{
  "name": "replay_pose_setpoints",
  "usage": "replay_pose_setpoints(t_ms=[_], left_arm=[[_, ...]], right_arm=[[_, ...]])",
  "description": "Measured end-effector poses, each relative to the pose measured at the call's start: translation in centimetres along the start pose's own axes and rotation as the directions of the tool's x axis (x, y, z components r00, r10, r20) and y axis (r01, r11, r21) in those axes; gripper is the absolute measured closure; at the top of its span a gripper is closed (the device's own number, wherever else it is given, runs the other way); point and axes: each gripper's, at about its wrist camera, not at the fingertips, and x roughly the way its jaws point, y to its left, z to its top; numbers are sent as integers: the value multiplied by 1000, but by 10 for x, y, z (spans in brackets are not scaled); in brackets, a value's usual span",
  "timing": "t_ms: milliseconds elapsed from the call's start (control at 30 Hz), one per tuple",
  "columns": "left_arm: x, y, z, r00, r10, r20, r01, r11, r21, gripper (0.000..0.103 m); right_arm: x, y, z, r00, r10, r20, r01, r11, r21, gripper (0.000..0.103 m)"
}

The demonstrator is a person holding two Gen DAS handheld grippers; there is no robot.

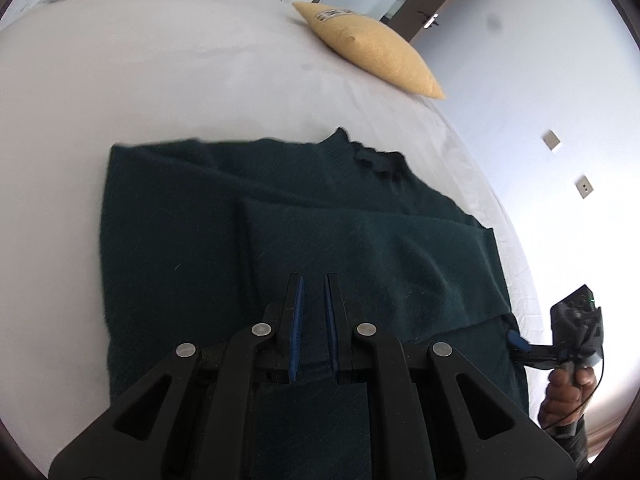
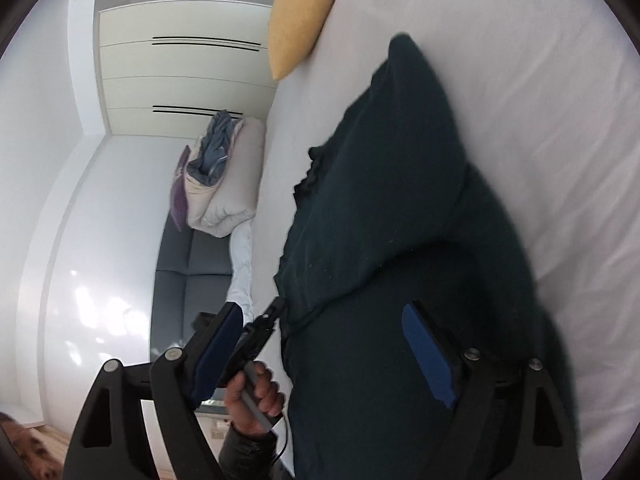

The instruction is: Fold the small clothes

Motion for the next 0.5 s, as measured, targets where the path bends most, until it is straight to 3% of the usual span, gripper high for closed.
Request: replay_pose_setpoints(t_ms=[133,267,400,500], left_arm=[[13,-14,16,1000,-7,12,7,1000,22,93],[31,-11,19,999,33,-32,-33,999,3,93],[35,1,13,1000,-1,-32,1,1000,-22,93],[36,7,14,999,-23,-36,22,999,-35,93]], right_arm=[[6,-12,5,990,51,132,-67,990,122,19],[-4,-22,-1,945,68,321,-146,963,226,20],[-29,-17,-6,902,-38,429,-67,972,227,20],[-39,-21,0,901,-45,432,-59,973,224,20]])
